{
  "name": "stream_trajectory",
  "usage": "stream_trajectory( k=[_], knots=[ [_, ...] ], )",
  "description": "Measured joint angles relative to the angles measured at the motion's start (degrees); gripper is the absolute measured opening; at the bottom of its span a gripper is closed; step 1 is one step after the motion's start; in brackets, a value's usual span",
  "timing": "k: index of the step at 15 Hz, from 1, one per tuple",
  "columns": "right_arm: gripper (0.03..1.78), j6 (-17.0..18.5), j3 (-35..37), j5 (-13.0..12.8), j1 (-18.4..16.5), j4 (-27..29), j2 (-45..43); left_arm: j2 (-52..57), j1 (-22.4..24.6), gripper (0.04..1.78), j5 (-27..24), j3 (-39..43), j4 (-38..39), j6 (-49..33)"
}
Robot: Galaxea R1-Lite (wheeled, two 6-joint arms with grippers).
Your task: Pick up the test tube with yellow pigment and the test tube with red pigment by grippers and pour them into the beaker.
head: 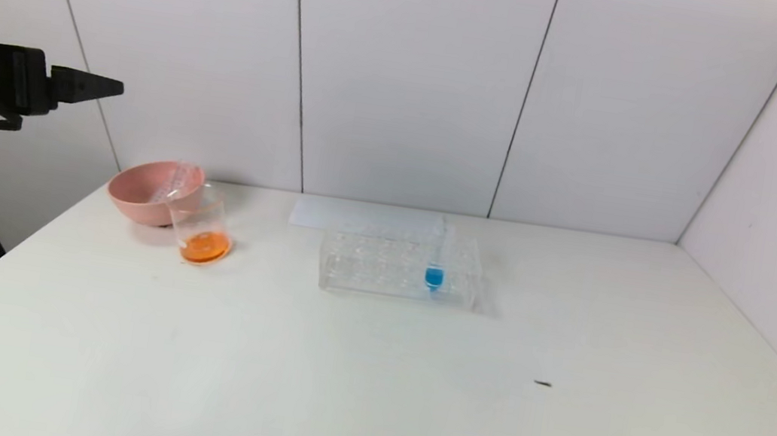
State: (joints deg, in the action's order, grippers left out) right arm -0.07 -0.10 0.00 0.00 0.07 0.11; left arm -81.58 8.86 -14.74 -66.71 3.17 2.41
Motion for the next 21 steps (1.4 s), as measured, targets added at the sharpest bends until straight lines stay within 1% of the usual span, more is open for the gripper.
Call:
stream_trajectory(
  k=[2, 5, 9, 11, 15, 21],
  knots=[
    [1.7, 0.0, 0.0, 0.0, 0.0, 0.02, 0.0, 2.39, -1.21, 1.76, 0.02, 1.16, -1.13, 1.0],
    [1.7, -0.02, 0.0, 0.0, 0.0, 0.02, 0.0, 5.36, -1.97, 1.76, 0.18, 3.43, -1.22, 5.9],
    [1.7, 0.0, 0.0, 0.0, 0.0, 0.02, 0.0, 9.7, -2.5, 1.76, 0.46, 7.07, -2.07, 8.35],
    [1.7, 0.0, 0.0, 0.0, 0.0, 0.02, 0.0, 12.01, -3.16, 1.76, 0.49, 8.39, -2.46, 8.58],
    [1.7, 0.0, 0.0, 0.0, 0.0, 0.02, 0.0, 16.51, -3.66, 1.76, 0.5, 9.13, -5.92, 8.45],
    [1.7, 0.0, 0.0, 0.0, 0.0, 0.02, 0.0, 22.05, -3.57, 1.76, 0.77, 11.5, -6.23, 8.17]
  ],
)
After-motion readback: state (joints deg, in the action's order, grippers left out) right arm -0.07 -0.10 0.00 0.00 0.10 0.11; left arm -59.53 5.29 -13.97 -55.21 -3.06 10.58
